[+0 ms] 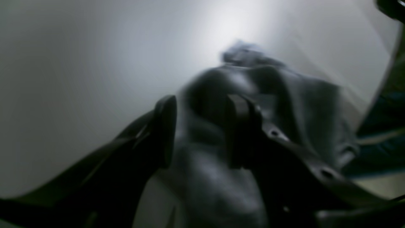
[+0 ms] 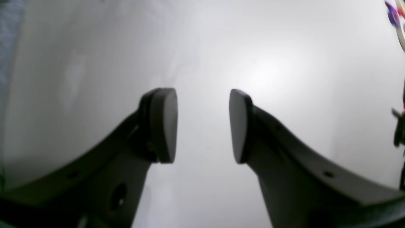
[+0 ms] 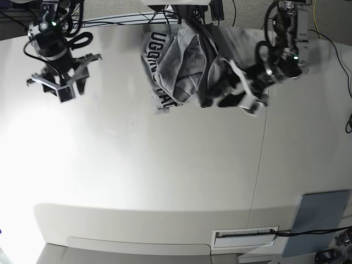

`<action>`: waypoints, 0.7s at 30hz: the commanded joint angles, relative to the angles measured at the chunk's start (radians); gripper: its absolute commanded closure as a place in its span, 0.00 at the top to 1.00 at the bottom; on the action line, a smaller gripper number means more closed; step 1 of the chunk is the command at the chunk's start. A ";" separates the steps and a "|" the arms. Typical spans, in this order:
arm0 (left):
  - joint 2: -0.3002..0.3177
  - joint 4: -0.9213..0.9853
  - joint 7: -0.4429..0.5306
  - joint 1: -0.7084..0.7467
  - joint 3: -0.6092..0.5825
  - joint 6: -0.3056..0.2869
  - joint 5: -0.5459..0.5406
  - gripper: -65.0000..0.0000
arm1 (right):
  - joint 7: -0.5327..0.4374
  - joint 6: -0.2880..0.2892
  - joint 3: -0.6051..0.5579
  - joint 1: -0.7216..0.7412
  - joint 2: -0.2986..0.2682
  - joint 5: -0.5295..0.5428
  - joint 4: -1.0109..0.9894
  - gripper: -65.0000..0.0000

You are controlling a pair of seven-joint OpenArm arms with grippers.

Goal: Fold the T-shirt properly
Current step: 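Open the right gripper and raise it away from the shirt, then drag the shirt bundle with the left gripper and release it flat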

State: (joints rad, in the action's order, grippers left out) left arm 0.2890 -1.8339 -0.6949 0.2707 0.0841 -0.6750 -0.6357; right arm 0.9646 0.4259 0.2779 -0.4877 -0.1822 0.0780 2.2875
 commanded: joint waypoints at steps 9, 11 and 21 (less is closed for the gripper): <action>0.007 -0.032 0.027 -0.008 -0.159 0.089 0.167 0.40 | -0.025 -0.006 0.051 -0.011 -0.006 0.004 0.009 0.41; 0.007 -0.032 0.043 -0.007 -0.189 0.154 0.216 0.40 | -0.025 -0.006 0.051 -0.011 -0.006 0.004 0.009 0.41; 0.008 -0.039 0.094 -0.003 -0.210 0.457 0.356 0.00 | -0.030 -0.008 0.051 -0.011 -0.006 0.004 0.009 0.41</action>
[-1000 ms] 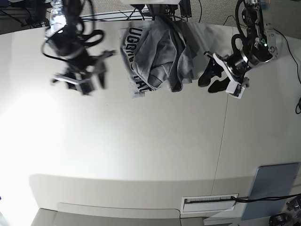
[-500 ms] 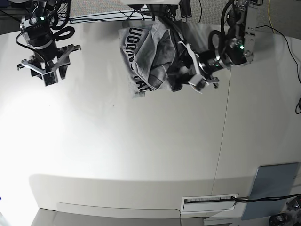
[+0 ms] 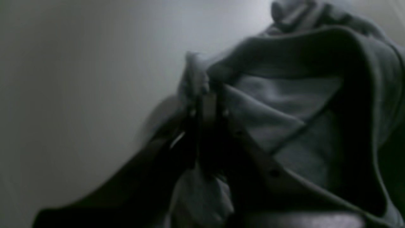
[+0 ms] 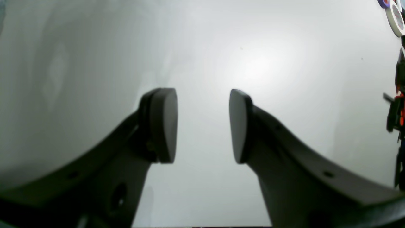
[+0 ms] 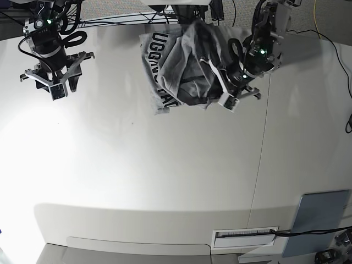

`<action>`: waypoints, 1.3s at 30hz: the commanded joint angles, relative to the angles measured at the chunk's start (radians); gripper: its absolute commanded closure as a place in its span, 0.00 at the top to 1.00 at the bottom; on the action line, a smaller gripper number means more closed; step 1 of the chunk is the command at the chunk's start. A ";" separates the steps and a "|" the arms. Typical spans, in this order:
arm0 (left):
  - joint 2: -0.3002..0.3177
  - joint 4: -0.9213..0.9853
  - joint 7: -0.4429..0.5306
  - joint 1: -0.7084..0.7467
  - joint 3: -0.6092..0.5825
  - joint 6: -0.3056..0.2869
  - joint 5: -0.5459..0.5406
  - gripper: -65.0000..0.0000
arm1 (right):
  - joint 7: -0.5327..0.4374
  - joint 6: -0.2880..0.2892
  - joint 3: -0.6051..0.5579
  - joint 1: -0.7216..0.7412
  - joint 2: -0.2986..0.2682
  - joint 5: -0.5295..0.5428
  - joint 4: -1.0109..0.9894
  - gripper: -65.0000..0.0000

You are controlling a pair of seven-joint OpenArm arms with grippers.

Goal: Fold the T-shirt properly
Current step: 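Drag the shirt bundle with the left gripper and release it flat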

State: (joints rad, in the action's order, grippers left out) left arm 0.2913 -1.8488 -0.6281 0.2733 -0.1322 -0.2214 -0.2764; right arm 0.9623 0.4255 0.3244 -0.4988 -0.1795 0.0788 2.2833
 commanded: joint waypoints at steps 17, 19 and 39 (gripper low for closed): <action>0.005 -0.132 0.016 0.156 0.450 -0.146 -0.049 0.00 | -0.047 -0.008 0.004 0.000 -0.009 0.003 0.013 0.41; 0.005 -0.132 0.016 0.170 0.496 -0.147 -0.049 0.00 | -0.047 -0.008 0.004 0.000 -0.009 0.003 0.013 0.41; 0.005 -0.132 -0.637 0.232 0.863 -0.477 -0.914 0.56 | -0.055 -0.003 0.004 0.000 -0.009 0.063 0.013 0.41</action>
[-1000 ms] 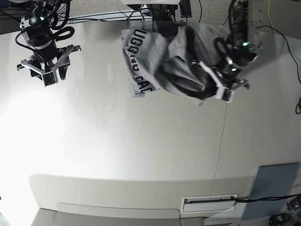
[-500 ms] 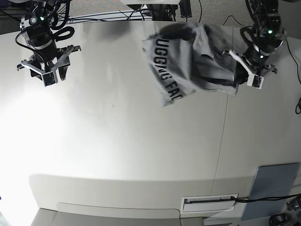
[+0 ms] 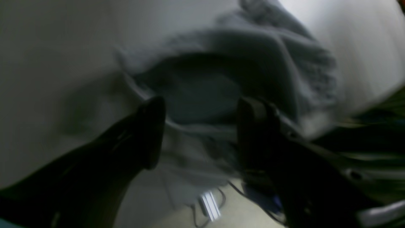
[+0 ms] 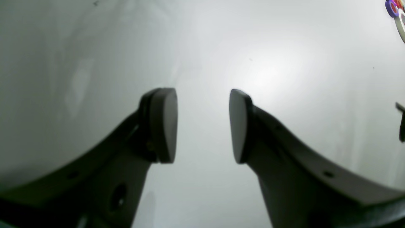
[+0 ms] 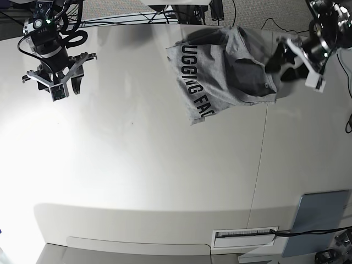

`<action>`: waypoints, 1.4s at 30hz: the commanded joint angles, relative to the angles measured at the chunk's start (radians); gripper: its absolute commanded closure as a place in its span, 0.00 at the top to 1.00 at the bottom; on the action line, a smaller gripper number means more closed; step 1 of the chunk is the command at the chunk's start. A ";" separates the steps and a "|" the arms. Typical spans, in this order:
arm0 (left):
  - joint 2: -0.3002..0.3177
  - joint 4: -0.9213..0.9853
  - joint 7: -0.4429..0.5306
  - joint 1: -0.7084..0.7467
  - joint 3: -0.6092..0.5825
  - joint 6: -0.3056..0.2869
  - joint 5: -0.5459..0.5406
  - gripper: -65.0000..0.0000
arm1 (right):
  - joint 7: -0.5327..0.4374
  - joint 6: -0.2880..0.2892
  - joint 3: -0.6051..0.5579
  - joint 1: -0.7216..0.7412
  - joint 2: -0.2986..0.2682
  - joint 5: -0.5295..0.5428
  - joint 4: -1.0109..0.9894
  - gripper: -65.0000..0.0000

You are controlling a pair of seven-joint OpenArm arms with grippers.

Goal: Fold the T-shirt properly
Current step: 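Drag the shirt bundle with the left gripper and release it flat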

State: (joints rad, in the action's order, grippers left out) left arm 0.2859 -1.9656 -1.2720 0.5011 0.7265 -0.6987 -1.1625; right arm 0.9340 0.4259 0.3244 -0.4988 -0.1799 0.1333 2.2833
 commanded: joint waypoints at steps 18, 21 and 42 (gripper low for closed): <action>0.006 -0.015 -0.049 0.111 -0.171 0.001 -0.109 0.56 | -0.030 -0.003 0.004 0.000 -0.009 0.008 0.013 0.41; 0.005 -0.015 0.003 0.111 -0.231 0.001 0.014 0.56 | -0.029 -0.003 0.004 0.000 -0.009 0.008 0.013 0.41; 0.072 -0.015 -0.014 0.153 0.032 0.001 0.088 0.00 | -0.040 0.014 0.004 0.000 -0.009 0.008 0.013 0.41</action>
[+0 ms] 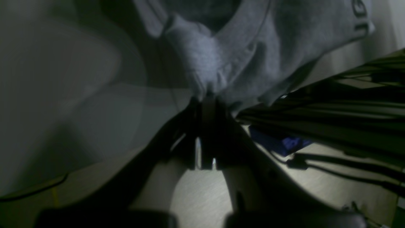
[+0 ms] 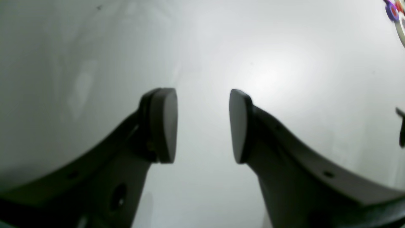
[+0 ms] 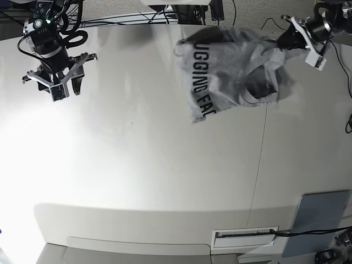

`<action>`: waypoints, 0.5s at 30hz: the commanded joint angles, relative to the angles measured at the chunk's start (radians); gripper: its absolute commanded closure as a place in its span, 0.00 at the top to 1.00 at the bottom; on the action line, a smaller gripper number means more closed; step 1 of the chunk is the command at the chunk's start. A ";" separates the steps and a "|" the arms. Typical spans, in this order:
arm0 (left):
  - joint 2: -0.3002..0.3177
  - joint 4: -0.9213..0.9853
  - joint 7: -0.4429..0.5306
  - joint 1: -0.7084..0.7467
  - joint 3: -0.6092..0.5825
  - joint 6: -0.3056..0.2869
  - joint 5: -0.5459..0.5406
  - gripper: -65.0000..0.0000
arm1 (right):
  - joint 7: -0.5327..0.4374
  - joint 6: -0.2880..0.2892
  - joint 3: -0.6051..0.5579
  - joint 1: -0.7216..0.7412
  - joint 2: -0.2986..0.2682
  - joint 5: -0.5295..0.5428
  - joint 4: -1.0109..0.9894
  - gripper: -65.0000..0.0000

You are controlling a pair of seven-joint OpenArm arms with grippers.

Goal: Fold the T-shirt properly
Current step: 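Drag the shirt bundle with the left gripper and release it flat, then grasp the shirt edges with both grippers and pull it open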

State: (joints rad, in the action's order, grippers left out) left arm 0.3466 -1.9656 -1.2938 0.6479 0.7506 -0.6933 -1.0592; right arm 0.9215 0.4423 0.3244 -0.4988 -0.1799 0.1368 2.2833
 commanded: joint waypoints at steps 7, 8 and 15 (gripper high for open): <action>0.046 -0.015 -0.102 0.006 0.011 -0.005 0.080 0.37 | -0.029 -0.001 0.004 0.001 -0.009 0.005 0.013 0.41; 0.064 -0.015 -0.102 0.006 0.011 -0.005 0.080 0.38 | -0.033 -0.001 0.004 0.001 -0.009 0.005 0.013 0.41; 0.119 -0.015 0.171 0.005 0.008 -0.005 0.056 0.32 | -0.065 -0.002 -0.032 0.010 -0.009 0.005 0.013 0.41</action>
State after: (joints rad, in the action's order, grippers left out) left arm 0.4545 -1.9656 -1.1248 0.6476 0.7528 -0.6937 -0.9886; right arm 0.8822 0.4416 0.2890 -0.4927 -0.1799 0.1345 2.2826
